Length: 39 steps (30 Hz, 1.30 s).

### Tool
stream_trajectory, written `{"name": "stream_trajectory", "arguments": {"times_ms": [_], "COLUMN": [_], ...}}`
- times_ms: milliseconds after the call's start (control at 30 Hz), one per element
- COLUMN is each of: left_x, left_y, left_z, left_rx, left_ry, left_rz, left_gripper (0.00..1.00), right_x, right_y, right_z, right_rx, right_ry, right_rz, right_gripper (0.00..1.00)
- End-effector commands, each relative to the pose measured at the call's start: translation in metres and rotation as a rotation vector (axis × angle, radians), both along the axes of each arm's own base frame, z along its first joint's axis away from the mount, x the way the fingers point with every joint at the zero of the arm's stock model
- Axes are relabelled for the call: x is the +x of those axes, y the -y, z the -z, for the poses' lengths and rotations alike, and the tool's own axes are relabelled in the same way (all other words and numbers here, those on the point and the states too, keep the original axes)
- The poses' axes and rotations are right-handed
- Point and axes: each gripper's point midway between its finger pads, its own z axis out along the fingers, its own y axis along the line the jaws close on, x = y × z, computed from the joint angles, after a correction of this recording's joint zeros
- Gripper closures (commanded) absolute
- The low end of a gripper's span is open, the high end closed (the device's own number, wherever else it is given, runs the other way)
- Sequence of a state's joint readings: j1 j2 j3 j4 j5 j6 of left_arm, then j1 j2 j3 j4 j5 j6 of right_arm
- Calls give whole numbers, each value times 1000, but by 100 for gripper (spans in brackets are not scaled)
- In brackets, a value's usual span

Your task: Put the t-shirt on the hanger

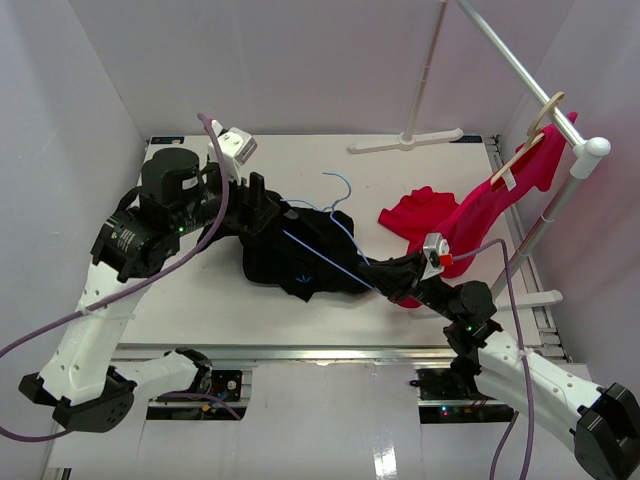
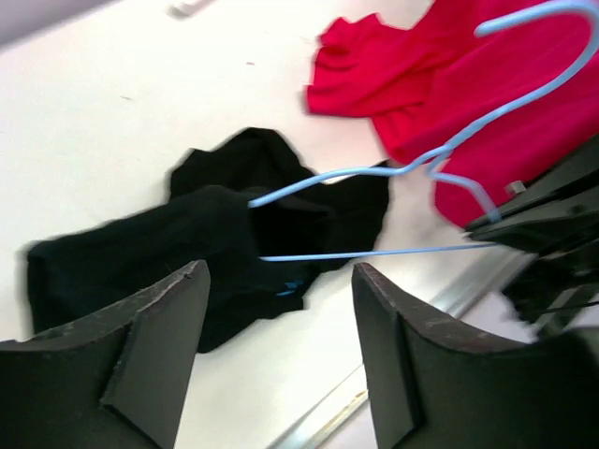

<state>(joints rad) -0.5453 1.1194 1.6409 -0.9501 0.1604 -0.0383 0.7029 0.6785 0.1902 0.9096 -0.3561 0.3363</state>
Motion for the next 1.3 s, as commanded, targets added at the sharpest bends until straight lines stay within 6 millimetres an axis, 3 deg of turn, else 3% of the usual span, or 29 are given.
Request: {"name": "stream_trajectory", "arguments": {"times_ms": [0,133,433,500,567,733,867,1033,1100,1267], "left_x": [20,34,17,2,-24,-39,-43,-29,-31,-45], "left_y": [-27,-39,-20,-6,10,7,9,3,4,3], "left_z": [36,32,12,19,40,61,68,69,67,87], "left_rx": [265,353,411,396,399,459,495,560,557,572], "left_ry": [56,121,310,312,282,260,247,265,273,215], "left_rz": [-35,-74,182,304,486,565,605,549,561,627], "left_gripper": [34,38,35,36,37,43,44,45,45,46], "right_x": [-15,-20,-32,-28,-28,-36,-41,-48,-48,-49], "right_y": [10,9,9,10,11,5,4,4,5,7], "right_z": [-39,-37,-35,-32,-33,-30,-30,-29,-31,-30], "right_rx": [132,144,127,115,101,68,53,33,34,29], "right_ry": [138,145,164,151,166,167,175,192,202,201], "right_rz": [-13,-37,-85,-65,-56,-116,-141,-171,-163,-153], "right_gripper": [92,92,92,92,92,92,92,92,92,92]}}
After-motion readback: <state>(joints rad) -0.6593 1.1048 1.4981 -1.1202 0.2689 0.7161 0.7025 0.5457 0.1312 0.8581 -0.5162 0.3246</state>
